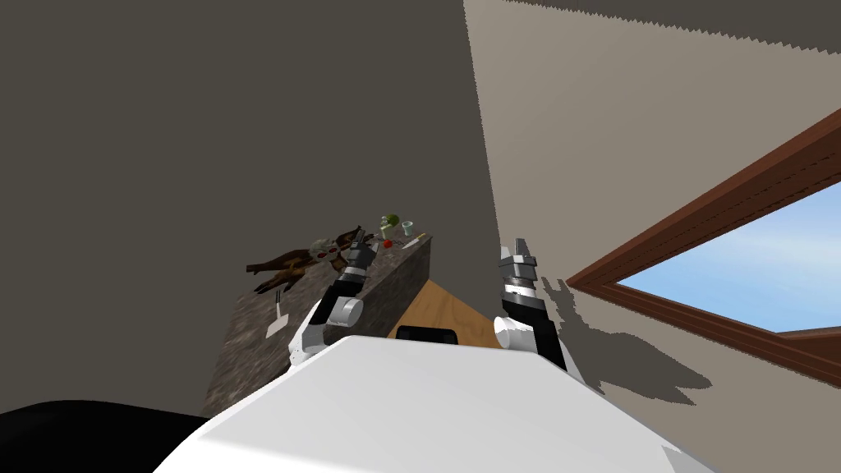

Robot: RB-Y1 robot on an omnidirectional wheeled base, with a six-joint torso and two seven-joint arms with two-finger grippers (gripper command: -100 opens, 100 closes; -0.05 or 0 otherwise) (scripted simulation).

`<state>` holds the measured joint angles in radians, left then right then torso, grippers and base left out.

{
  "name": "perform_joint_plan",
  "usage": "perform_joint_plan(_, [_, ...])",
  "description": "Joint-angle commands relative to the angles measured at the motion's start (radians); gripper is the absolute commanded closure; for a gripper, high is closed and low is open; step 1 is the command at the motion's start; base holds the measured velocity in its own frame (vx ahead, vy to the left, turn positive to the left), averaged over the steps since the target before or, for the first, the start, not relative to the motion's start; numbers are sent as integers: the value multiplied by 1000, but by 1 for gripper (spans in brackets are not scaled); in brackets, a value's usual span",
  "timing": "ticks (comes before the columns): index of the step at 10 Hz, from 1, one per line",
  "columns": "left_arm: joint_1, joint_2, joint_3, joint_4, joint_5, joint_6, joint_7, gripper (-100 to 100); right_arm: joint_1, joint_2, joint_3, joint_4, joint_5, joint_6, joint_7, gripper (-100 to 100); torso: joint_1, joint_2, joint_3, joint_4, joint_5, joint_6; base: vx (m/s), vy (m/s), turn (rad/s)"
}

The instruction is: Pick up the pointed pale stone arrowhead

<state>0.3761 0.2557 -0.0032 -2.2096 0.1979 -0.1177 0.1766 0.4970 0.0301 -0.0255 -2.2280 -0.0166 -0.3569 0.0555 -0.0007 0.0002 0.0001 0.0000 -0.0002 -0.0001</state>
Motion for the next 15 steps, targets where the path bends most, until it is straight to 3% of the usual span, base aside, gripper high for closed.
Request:
perform_joint_plan(1, [-20, 21, 1, 5, 26, 50, 4, -100, 0, 0, 0, 0, 0, 0, 0, 0, 0, 0, 0, 0, 0, 0, -9, -26, -20])
perform_joint_plan(3, [-20, 21, 1, 5, 26, 87, 4, -100, 0, 0, 0, 0, 0, 0, 0, 0, -1, 0, 0, 0, 0, 0, -4, -17, -5])
perform_joint_plan(4, [-40, 43, 4, 8, 53, 127, 8, -100, 0, 0, 0, 0, 0, 0, 0, 0, 0, 0, 0, 0, 0, 0, 0, -18, -23])
perform_joint_plan(6, [-40, 43, 4, 8, 53, 167, 8, -100, 0, 0, 0, 0, 0, 0, 0, 0, 0, 0, 0, 0, 0, 0, -2, -15, -5])
perform_joint_plan(7, [-60, 66, 8, 13, 79, 200, 11, -100, 0, 0, 0, 0, 0, 0, 0, 0, 0, 0, 0, 0, 0, 0, -5, -16, -21])
perform_joint_plan(9, [-60, 66, 8, 13, 79, 250, 11, -100, 0, 0, 0, 0, 0, 0, 0, 0, 0, 0, 0, 0, 0, 0, -1, -17, -8])
perform_joint_plan(10, [-80, 89, 13, 18, 106, 285, 13, -100, 0, 0, 0, 0, 0, 0, 0, 0, 0, 0, 0, 0, 0, 0, 2, -18, -22])
perform_joint_plan(12, [-80, 89, 13, 18, 106, 334, 13, -100, 0, 0, 0, 0, 0, 0, 0, 0, 0, 0, 0, 0, 0, 0, 1, -12, -8])
perform_joint_plan(13, [-102, 113, 18, 24, 132, 365, 15, -100, 0, 0, 0, 0, 0, 0, 0, 0, 0, 0, 0, 0, 0, 0, 5, -20, -30])
perform_joint_plan(15, [-102, 113, 18, 24, 132, 420, 15, -100, 0, 0, 0, 0, 0, 0, 0, 0, 0, -1, 0, 0, 0, 0, 4, -12, -6])
